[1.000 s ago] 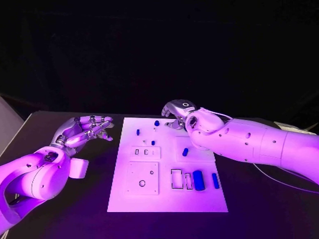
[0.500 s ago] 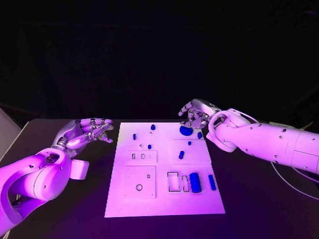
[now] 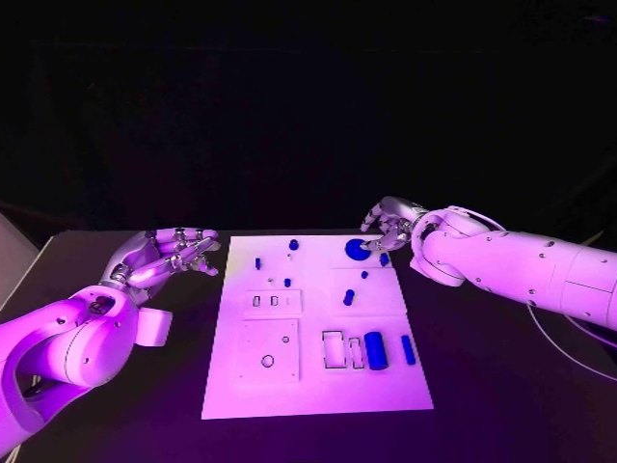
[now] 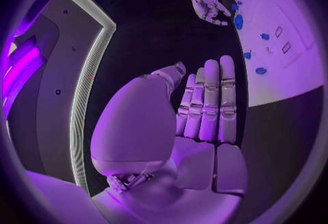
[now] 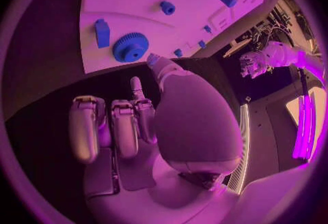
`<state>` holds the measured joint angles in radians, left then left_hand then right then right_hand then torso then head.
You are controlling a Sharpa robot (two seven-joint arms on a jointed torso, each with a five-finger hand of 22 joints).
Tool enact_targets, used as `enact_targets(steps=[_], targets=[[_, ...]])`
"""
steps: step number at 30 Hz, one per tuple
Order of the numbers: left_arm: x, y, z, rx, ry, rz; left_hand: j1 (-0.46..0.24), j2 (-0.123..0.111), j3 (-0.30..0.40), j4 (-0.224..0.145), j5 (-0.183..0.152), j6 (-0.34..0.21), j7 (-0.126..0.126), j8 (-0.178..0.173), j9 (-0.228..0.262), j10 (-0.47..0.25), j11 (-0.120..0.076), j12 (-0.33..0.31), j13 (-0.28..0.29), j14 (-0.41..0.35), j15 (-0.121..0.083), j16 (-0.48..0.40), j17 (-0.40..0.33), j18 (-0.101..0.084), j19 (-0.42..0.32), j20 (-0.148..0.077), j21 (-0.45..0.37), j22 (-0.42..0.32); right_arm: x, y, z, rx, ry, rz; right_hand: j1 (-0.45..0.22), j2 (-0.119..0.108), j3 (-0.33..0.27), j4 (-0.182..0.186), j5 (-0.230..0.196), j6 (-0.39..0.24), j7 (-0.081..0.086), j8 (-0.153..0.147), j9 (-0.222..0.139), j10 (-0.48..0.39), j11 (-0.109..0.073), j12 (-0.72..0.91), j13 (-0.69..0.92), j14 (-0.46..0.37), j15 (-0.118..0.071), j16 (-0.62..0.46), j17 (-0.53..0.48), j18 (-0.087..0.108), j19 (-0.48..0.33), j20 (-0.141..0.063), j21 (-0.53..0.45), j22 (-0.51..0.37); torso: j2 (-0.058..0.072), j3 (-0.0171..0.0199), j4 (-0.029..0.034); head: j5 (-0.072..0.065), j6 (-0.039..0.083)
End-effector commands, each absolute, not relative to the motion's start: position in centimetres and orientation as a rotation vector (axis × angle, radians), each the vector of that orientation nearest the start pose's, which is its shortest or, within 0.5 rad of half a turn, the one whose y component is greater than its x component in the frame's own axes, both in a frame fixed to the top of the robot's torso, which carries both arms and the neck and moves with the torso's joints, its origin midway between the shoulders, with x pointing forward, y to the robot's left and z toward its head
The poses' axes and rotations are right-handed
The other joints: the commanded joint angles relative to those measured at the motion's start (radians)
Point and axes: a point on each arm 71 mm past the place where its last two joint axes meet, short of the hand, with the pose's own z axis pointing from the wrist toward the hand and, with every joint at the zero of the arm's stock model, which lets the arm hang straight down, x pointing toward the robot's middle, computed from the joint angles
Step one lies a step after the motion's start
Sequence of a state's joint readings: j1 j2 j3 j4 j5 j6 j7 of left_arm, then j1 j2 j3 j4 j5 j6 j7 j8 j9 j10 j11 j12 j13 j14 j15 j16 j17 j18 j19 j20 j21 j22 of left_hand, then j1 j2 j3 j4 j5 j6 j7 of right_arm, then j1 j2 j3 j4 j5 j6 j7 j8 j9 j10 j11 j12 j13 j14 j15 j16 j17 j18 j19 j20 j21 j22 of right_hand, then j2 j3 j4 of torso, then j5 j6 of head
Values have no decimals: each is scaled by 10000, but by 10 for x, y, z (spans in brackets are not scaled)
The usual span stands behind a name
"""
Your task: Assemble the parts on the task board
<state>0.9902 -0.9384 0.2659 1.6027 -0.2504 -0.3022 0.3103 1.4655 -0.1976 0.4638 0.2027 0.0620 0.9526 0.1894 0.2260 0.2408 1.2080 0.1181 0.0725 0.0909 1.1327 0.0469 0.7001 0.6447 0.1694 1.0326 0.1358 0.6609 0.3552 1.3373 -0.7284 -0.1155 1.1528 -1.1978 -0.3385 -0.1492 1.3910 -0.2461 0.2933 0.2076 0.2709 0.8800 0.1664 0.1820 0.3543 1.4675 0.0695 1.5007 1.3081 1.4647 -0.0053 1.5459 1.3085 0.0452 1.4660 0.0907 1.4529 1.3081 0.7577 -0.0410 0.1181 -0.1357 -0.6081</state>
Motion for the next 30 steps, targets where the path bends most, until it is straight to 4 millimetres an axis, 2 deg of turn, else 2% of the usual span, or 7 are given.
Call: enact_targets(steps=[1,6,8,15,30], targets=[[476,237,-157,-9811,13675,-15521,-74,5,33,-7,-69,-79,-14,-61,8,-95,-6,-32,12,-57,-19,51,10,105,-60,11,64,10,567,-269,-163,1643,17057,3512,-128,36,-412,166,78,-241,39,208,62,1033,165,701,2627,1012,132,198,2386,-230,707,144,444,1680,-2,-22,40,-22,-45],[476,237,-157,-9806,13682,-15517,-74,5,33,-7,-69,-79,-14,-61,8,-95,-6,-32,12,-57,-19,51,10,105,-60,11,64,10,569,-268,-163,1594,17109,3201,-124,44,-515,223,66,-288,50,228,65,1033,176,701,2627,1030,144,217,2472,-245,728,158,499,1750,18,-21,62,-38,-82],[476,237,-157,-9803,13683,-15513,-74,5,33,-7,-69,-79,-14,-61,8,-95,-6,-32,12,-57,-19,51,10,105,-60,11,64,10,570,-267,-164,1566,17109,3113,-107,53,-567,248,62,-324,58,232,63,1033,184,701,2627,1031,152,219,2480,-246,728,165,505,1758,22,-20,43,-20,-103],[477,237,-158,-9798,13691,-15520,-74,5,33,-7,-69,-79,-14,-61,8,-95,-6,-32,12,-57,-19,51,10,105,-60,11,64,10,570,-264,-165,1475,17139,3054,-98,63,-587,260,58,-334,61,237,64,1033,187,701,2627,1038,155,226,2511,-255,741,169,534,1797,1,-22,39,-37,-183],[477,236,-158,-9769,13710,-15525,-74,5,33,-7,-69,-79,-14,-61,8,-95,-6,-32,12,-57,-19,51,10,105,-60,11,64,10,574,-260,-168,1402,17190,2912,-25,113,-606,278,93,-335,63,271,72,1033,193,701,2627,1046,164,234,2552,-267,757,181,577,1852,-9,-13,59,-35,-234]])
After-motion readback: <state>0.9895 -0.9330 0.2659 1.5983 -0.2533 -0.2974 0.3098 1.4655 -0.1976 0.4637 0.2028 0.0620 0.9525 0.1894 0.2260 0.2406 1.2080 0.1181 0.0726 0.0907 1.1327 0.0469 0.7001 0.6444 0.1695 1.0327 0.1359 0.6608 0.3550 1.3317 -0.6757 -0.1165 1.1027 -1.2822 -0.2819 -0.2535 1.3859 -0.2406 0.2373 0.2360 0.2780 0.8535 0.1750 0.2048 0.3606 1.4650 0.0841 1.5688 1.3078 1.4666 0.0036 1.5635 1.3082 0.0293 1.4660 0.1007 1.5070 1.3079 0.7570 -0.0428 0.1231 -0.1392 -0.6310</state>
